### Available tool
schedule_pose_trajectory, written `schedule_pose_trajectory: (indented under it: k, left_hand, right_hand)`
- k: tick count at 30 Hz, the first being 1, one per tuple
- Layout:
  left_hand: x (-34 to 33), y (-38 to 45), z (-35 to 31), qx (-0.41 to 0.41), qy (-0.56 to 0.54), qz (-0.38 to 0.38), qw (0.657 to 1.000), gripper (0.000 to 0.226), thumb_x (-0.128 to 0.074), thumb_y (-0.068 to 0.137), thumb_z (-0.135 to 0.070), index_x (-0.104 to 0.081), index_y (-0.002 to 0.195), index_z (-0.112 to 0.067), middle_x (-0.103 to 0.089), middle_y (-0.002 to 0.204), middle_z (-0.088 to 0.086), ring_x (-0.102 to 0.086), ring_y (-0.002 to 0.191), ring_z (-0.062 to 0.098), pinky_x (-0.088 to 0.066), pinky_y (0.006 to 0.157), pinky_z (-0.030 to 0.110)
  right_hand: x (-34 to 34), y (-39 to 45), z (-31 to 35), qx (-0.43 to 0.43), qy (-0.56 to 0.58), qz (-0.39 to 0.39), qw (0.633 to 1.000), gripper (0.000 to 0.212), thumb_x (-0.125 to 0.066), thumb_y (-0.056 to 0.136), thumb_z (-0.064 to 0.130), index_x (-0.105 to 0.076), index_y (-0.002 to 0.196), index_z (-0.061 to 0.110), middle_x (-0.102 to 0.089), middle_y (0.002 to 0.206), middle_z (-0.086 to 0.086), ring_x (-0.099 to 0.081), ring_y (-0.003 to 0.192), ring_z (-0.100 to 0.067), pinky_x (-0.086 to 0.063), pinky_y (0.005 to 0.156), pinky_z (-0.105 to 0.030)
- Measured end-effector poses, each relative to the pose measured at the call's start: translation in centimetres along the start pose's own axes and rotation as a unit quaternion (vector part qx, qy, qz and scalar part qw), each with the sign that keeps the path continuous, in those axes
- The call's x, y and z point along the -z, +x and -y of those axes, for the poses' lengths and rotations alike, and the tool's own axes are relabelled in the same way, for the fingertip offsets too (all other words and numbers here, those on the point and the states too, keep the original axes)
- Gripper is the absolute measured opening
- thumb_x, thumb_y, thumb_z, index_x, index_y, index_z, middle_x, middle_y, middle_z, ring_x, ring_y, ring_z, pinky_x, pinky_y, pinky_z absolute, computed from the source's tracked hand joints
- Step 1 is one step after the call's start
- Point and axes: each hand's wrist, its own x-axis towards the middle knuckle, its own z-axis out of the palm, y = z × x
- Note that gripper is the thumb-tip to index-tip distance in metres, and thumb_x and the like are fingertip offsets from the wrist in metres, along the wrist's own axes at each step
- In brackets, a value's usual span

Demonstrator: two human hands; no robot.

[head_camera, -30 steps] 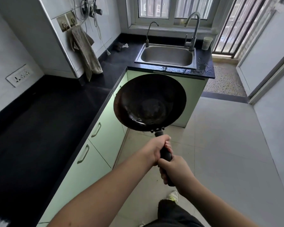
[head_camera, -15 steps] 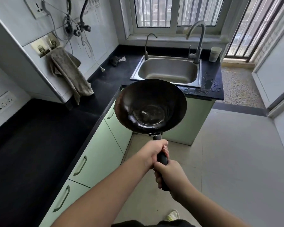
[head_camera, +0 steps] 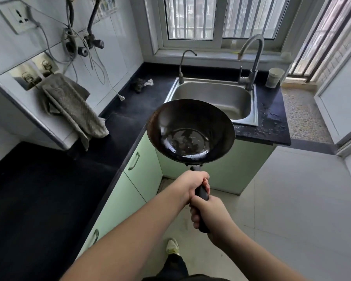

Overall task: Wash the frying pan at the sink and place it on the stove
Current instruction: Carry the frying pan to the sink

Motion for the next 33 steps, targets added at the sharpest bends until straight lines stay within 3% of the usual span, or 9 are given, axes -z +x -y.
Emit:
schedule_pose_trajectory:
  k: [8, 13, 23, 28, 31, 33]
  left_hand:
    - [3.3, 5.4, -7.4, -0.011, 0.055, 0.027, 0.998, 0.053, -0.042, 0.094, -0.002, -0.036, 0.043, -0.013, -0.035, 0.03, 0.001, -0.035, 0.023, 0.013, -0.034, 0.049, 0.027]
    - [3.7, 8.4, -10.5, -0.012, 0.067, 0.038, 0.997, 0.043, -0.041, 0.095, -0.001, -0.034, 0.055, -0.015, -0.032, 0.031, -0.001, -0.033, 0.023, 0.011, -0.033, 0.044, 0.025]
    - [0.6, 14.9, -15.9, 0.005, 0.103, 0.019, 0.995, 0.046, -0.041, 0.096, -0.005, -0.034, 0.052, -0.015, -0.035, 0.03, 0.0, -0.036, 0.022, 0.013, -0.035, 0.047, 0.027]
    - [-2.8, 18.0, -20.1, -0.003, 0.153, 0.018, 0.988, 0.068, -0.044, 0.096, -0.009, -0.038, 0.028, -0.011, -0.04, 0.029, 0.003, -0.042, 0.031, 0.018, -0.04, 0.048, 0.027]
    - [-4.5, 19.8, -22.5, 0.002, 0.163, 0.007, 0.987, 0.054, -0.044, 0.098, -0.011, -0.036, 0.044, -0.011, -0.04, 0.03, 0.003, -0.042, 0.036, 0.018, -0.04, 0.045, 0.025]
    - [-5.7, 20.6, -23.9, 0.01, 0.163, 0.002, 0.987, 0.049, -0.043, 0.098, -0.009, -0.033, 0.051, -0.013, -0.038, 0.03, 0.001, -0.04, 0.029, 0.015, -0.039, 0.043, 0.024]
  right_hand:
    - [-4.0, 6.9, 5.1, 0.003, 0.016, -0.041, 0.999, 0.014, -0.053, 0.079, 0.01, -0.051, 0.066, 0.011, -0.046, 0.047, -0.001, -0.039, 0.036, -0.016, -0.029, 0.036, -0.021]
    - [-5.0, 10.2, 7.0, -0.002, 0.051, -0.065, 0.997, 0.012, -0.053, 0.08, 0.008, -0.051, 0.068, 0.011, -0.046, 0.049, -0.001, -0.039, 0.039, -0.014, -0.032, 0.04, -0.022]
    - [-1.6, 17.2, 11.5, -0.008, 0.077, -0.075, 0.994, 0.014, -0.056, 0.081, 0.009, -0.05, 0.069, 0.01, -0.047, 0.047, 0.0, -0.04, 0.035, -0.012, -0.032, 0.036, -0.018]
    - [2.1, 21.4, 15.0, -0.002, 0.106, -0.055, 0.993, 0.014, -0.058, 0.08, 0.011, -0.049, 0.069, 0.012, -0.047, 0.048, 0.001, -0.04, 0.036, -0.011, -0.033, 0.036, -0.019]
    - [3.8, 23.7, 16.9, -0.011, 0.114, -0.05, 0.992, 0.014, -0.058, 0.079, 0.012, -0.049, 0.069, 0.013, -0.047, 0.048, 0.002, -0.04, 0.036, -0.011, -0.034, 0.036, -0.019]
    - [4.8, 25.2, 18.0, -0.014, 0.118, -0.045, 0.992, 0.012, -0.057, 0.079, 0.011, -0.049, 0.069, 0.012, -0.047, 0.048, 0.001, -0.04, 0.036, -0.011, -0.034, 0.036, -0.019]
